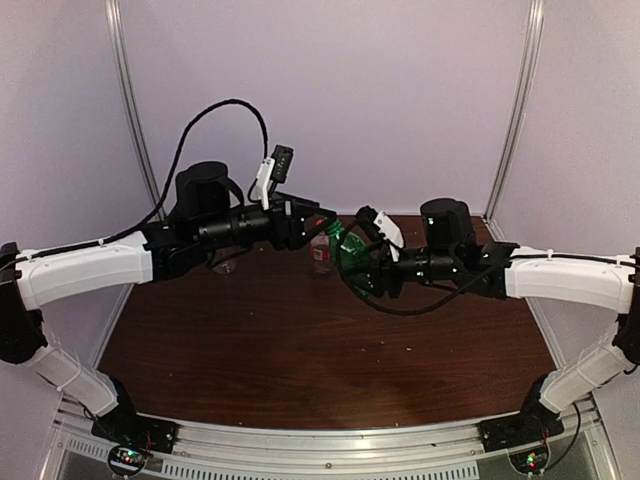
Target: Unscrew the bottle caps
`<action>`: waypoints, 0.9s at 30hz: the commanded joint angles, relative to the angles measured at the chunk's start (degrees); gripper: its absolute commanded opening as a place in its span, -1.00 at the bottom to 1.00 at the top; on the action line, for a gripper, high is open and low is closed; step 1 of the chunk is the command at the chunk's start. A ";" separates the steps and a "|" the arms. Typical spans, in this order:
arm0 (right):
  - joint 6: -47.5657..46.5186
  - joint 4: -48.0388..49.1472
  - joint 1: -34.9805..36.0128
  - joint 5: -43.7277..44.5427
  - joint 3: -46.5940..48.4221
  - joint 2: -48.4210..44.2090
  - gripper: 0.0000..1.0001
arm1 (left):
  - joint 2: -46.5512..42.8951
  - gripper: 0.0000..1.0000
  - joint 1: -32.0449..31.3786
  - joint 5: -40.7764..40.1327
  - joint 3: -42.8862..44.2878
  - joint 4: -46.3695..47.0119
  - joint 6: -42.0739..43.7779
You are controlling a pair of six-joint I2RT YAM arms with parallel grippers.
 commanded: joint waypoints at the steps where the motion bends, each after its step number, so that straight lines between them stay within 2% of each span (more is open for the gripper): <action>1: -2.77 -3.18 -0.94 -11.63 1.84 -2.33 -0.23 | -4.49 0.55 1.65 12.59 -1.39 1.66 8.24; 7: -2.01 -4.14 -1.68 -28.27 3.99 -1.26 -0.20 | -5.91 0.69 2.82 26.41 -2.56 3.87 12.55; 13: 2.29 0.34 -1.74 -38.33 4.90 0.06 -0.20 | -3.81 0.56 2.80 34.42 -2.04 7.10 11.94; 20: 3.07 0.77 -1.70 -39.35 5.77 1.71 -0.20 | -0.36 0.27 2.81 37.96 -1.44 13.28 6.18; 27: 2.86 0.47 -1.73 -38.57 5.98 2.64 -0.22 | 0.11 0.09 2.80 38.33 -1.42 14.49 5.03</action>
